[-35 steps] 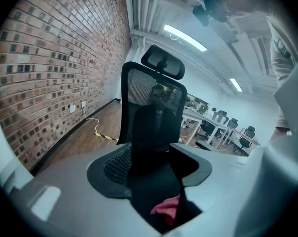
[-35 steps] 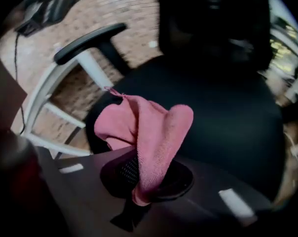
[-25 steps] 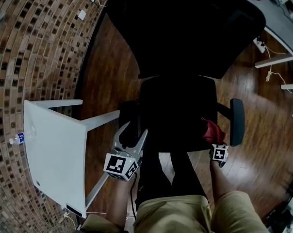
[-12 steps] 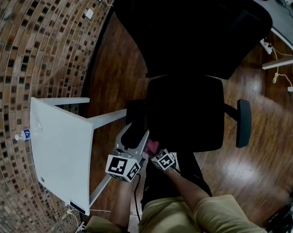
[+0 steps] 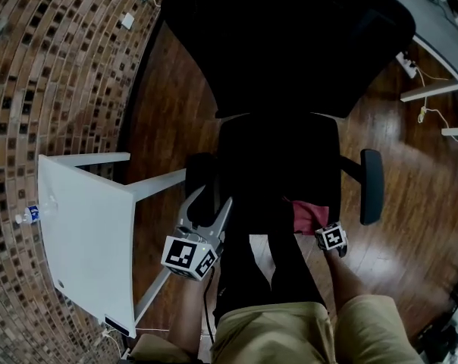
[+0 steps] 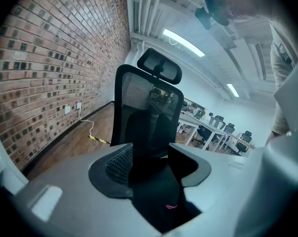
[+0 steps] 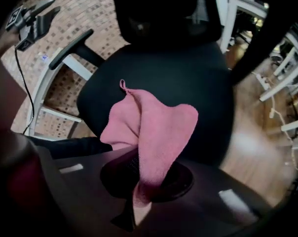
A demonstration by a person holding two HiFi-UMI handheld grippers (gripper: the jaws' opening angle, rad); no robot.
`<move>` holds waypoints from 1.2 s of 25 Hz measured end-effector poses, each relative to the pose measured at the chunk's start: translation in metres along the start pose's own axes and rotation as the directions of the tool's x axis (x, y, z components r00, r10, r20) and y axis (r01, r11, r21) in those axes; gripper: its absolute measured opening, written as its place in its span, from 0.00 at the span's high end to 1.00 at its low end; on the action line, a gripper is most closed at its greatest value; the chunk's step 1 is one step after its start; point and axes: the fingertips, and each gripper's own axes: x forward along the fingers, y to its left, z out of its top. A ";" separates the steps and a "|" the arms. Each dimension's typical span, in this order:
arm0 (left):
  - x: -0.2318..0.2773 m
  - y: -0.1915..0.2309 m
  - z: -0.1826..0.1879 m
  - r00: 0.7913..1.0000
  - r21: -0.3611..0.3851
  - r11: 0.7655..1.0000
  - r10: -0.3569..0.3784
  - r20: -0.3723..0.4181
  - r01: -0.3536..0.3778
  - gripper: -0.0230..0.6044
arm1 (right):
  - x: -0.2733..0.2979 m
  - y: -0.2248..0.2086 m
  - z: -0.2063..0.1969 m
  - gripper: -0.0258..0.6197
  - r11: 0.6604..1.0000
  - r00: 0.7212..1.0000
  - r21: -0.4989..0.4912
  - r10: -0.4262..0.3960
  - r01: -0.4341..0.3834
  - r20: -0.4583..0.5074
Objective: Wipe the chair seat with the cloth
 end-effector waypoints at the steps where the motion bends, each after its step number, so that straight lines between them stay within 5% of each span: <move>1: 0.003 -0.004 0.001 1.000 -0.003 1.000 -0.010 0.004 0.010 0.63 | -0.015 -0.023 -0.006 0.94 0.998 0.998 0.011 -0.056 0.056 0.000; 4: 0.011 -0.015 0.005 0.999 -0.006 0.999 -0.036 0.012 0.036 0.63 | -0.054 -0.074 -0.014 0.94 0.968 0.970 0.063 -0.243 0.242 0.007; 7: 0.010 -0.015 0.007 0.999 -0.012 0.999 -0.034 0.019 0.034 0.63 | -0.065 -0.071 -0.004 0.94 0.968 0.970 0.112 -0.234 0.225 0.070; 9: 0.007 -0.009 0.007 1.000 -0.009 1.000 -0.020 0.020 0.020 0.63 | -0.056 -0.025 0.022 0.94 0.994 0.985 0.071 -0.096 0.086 0.146; 11: 0.002 -0.001 0.006 1.000 -0.001 1.000 0.003 0.015 -0.003 0.64 | -0.040 0.055 0.058 0.94 0.993 0.970 -0.007 0.114 -0.116 0.215; 14: -0.003 0.010 0.007 0.999 -0.001 1.000 0.031 0.024 -0.031 0.64 | -0.016 0.201 0.107 0.94 0.906 0.876 -0.183 0.419 -0.383 0.239; 17: -0.003 0.017 0.006 0.999 -0.014 0.999 0.040 0.029 -0.039 0.64 | 0.015 0.322 0.129 0.94 0.777 0.800 -0.370 0.586 -0.510 0.129; 19: -0.006 0.023 0.005 0.998 -0.040 0.998 0.058 0.039 -0.056 0.64 | 0.041 0.365 0.123 0.94 0.732 0.800 -0.416 0.600 -0.539 0.019; 20: -0.008 0.025 0.005 0.997 -0.049 0.997 0.069 0.043 -0.067 0.64 | 0.055 0.368 0.113 0.94 0.736 0.819 -0.413 0.573 -0.536 -0.041; 24: -0.017 0.022 0.005 0.997 -0.052 0.996 0.070 0.046 -0.068 0.64 | 0.085 0.271 0.057 0.94 0.868 0.934 -0.346 0.311 -0.355 -0.178; 30: -0.012 0.006 0.000 0.999 -0.031 0.999 0.042 0.033 -0.041 0.64 | 0.030 0.060 -0.020 0.94 0.992 0.992 -0.097 0.071 -0.082 -0.108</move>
